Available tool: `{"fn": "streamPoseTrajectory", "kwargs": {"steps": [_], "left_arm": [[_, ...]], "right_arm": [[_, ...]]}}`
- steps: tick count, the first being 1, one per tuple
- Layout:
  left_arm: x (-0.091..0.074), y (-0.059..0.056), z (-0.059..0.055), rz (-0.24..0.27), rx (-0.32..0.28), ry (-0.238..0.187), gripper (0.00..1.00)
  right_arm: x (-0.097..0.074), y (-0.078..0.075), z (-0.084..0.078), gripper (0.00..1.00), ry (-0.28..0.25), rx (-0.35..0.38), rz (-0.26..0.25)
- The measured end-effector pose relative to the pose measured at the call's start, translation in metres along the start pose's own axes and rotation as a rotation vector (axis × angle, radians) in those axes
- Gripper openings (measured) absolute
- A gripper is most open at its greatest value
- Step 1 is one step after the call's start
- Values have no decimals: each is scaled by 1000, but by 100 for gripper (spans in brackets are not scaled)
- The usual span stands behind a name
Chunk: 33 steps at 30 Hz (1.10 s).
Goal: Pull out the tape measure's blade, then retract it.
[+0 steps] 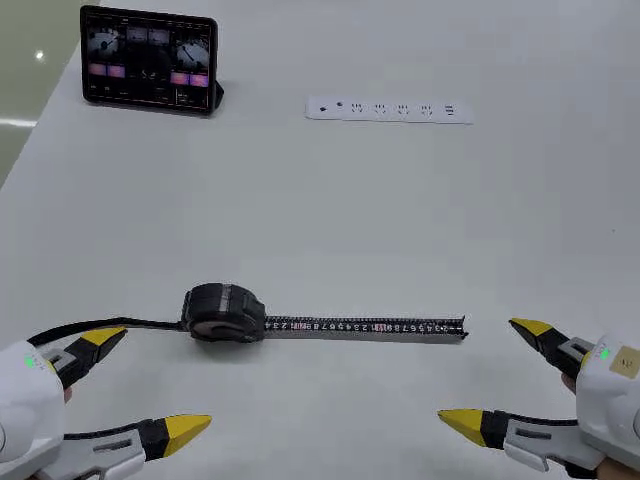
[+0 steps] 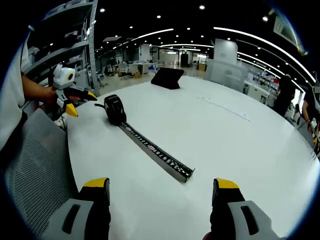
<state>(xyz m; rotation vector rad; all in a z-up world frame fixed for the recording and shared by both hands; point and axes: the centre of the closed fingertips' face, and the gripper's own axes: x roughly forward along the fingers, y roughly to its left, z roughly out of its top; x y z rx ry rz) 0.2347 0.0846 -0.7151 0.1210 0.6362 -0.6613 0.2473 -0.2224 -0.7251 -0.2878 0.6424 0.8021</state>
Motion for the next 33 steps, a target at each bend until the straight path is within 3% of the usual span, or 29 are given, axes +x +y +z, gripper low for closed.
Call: {"fn": "streamPoseTrajectory", "kwargs": {"steps": [12,33], "left_arm": [[-4,-1,-1,38,-44,-31,82],[-8,-1,-8,45,-62,-16,82]], "right_arm": [[0,6,-8,83,-11,26,-24],[0,11,-13,85,6,29,-8]]}}
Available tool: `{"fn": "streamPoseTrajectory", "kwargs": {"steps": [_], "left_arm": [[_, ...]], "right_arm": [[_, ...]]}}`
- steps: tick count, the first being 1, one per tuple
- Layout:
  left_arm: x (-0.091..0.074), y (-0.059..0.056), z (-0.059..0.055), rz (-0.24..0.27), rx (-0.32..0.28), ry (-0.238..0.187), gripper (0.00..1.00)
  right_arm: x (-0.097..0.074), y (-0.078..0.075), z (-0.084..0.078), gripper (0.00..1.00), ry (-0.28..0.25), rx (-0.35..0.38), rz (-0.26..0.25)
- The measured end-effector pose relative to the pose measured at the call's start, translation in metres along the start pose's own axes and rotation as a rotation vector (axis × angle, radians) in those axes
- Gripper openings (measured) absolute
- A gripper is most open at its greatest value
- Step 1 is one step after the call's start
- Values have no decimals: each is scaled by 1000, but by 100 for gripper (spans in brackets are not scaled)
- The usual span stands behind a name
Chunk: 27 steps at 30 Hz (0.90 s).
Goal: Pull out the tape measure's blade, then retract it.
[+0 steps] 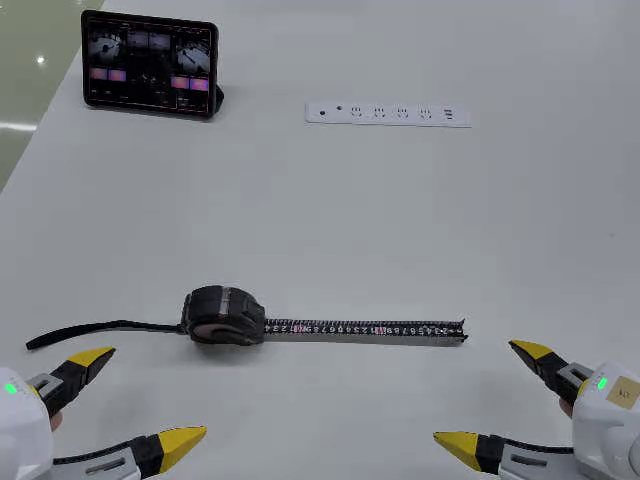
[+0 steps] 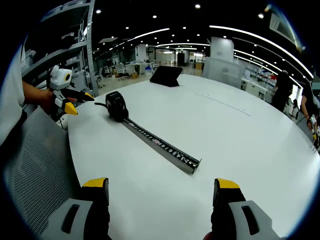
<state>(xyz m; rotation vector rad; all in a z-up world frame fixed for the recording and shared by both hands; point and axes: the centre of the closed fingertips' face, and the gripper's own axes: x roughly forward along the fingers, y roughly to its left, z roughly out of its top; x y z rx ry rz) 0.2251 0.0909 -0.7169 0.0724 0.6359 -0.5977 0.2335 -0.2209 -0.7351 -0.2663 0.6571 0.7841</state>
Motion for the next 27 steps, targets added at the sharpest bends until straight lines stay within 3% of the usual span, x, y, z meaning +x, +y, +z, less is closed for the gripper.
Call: {"fn": "streamPoseTrajectory", "kwargs": {"steps": [27], "left_arm": [[1,-2,0,-12,13,14,81]], "right_arm": [[3,1,-4,85,16,-25,23]]}}
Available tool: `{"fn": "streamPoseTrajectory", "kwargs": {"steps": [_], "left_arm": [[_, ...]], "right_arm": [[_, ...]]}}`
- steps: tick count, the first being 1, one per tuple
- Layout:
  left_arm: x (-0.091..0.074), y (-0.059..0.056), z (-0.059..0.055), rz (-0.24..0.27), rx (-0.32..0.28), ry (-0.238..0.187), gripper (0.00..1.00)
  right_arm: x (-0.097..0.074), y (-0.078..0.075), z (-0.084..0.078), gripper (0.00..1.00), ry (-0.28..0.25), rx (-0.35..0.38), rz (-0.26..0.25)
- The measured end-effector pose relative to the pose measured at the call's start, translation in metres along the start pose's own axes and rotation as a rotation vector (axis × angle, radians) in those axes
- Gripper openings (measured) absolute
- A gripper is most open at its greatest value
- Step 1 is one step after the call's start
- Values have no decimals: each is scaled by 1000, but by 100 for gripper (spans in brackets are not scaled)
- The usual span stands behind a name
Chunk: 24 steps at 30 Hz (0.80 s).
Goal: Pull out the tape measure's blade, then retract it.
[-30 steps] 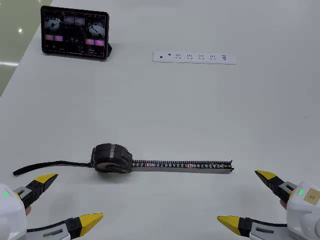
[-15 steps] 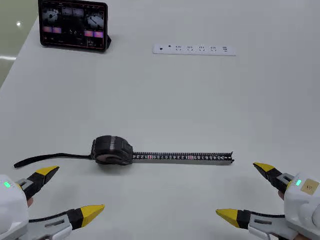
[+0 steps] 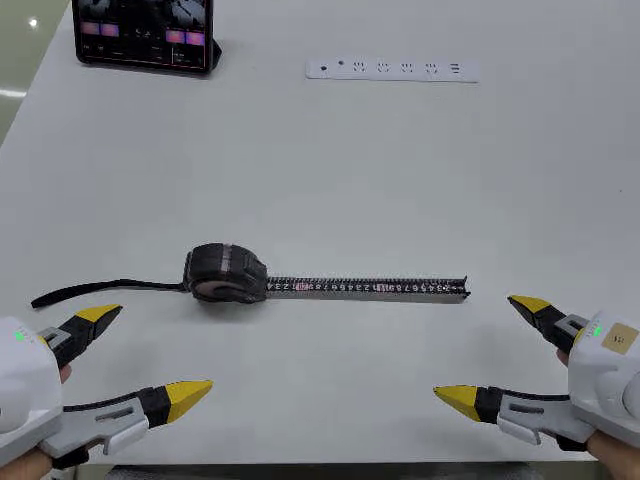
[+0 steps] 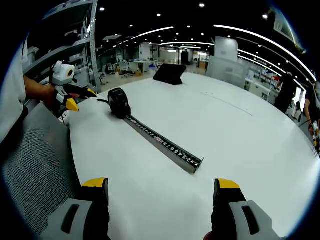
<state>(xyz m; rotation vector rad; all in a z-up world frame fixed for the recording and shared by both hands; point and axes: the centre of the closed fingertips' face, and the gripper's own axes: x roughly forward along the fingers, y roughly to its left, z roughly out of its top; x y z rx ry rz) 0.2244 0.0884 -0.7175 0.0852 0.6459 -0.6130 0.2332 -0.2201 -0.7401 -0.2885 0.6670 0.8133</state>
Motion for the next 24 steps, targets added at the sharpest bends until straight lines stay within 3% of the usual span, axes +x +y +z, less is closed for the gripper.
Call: {"fn": "streamPoseTrajectory", "kwargs": {"steps": [12,24], "left_arm": [[-2,-1,-2,-3,1,3,81],[-1,2,4,-2,7,-5,81]], "right_arm": [[0,1,0,85,0,-4,0],[2,-2,5,85,-7,-15,-2]]}}
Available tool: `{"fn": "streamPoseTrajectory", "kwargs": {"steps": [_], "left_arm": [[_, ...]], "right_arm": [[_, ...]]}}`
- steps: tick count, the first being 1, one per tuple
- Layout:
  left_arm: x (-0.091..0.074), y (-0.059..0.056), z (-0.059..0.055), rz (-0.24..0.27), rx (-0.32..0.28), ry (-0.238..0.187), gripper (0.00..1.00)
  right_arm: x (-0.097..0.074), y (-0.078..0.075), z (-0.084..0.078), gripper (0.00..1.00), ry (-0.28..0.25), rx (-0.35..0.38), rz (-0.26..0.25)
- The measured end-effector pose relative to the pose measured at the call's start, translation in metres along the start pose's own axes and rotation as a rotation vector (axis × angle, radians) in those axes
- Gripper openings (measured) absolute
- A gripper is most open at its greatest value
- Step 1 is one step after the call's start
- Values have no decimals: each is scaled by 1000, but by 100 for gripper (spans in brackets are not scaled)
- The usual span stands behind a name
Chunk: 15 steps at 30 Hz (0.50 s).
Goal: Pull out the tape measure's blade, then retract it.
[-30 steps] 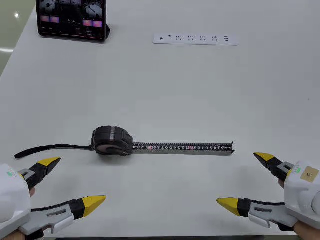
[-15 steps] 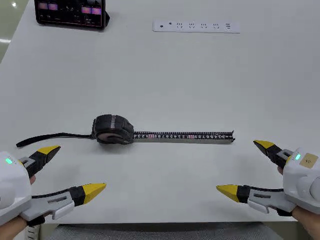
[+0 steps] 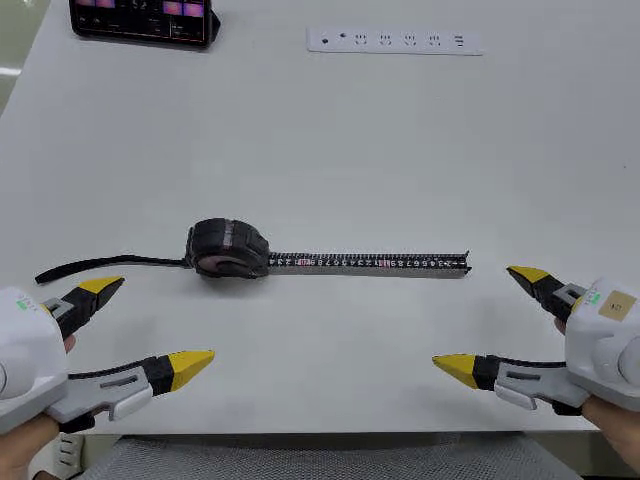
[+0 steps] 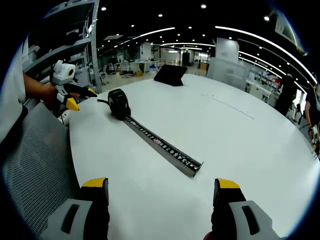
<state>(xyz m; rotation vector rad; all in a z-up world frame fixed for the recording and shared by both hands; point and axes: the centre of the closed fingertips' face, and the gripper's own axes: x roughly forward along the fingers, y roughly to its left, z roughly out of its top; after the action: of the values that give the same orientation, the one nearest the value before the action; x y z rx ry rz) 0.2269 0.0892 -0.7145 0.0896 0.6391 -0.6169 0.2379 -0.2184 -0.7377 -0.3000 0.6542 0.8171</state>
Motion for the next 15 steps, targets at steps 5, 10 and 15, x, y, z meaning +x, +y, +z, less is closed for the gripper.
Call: {"fn": "streamPoseTrajectory", "kwargs": {"steps": [5,10,15], "left_arm": [[0,-1,2,-2,1,-1,81],[1,-1,2,-2,3,-1,81],[1,-2,2,1,1,-2,81]], "right_arm": [[0,-1,1,85,-4,-1,-4],[-1,-2,0,85,-3,-1,-4],[-2,-2,-3,85,-1,2,-6]]}}
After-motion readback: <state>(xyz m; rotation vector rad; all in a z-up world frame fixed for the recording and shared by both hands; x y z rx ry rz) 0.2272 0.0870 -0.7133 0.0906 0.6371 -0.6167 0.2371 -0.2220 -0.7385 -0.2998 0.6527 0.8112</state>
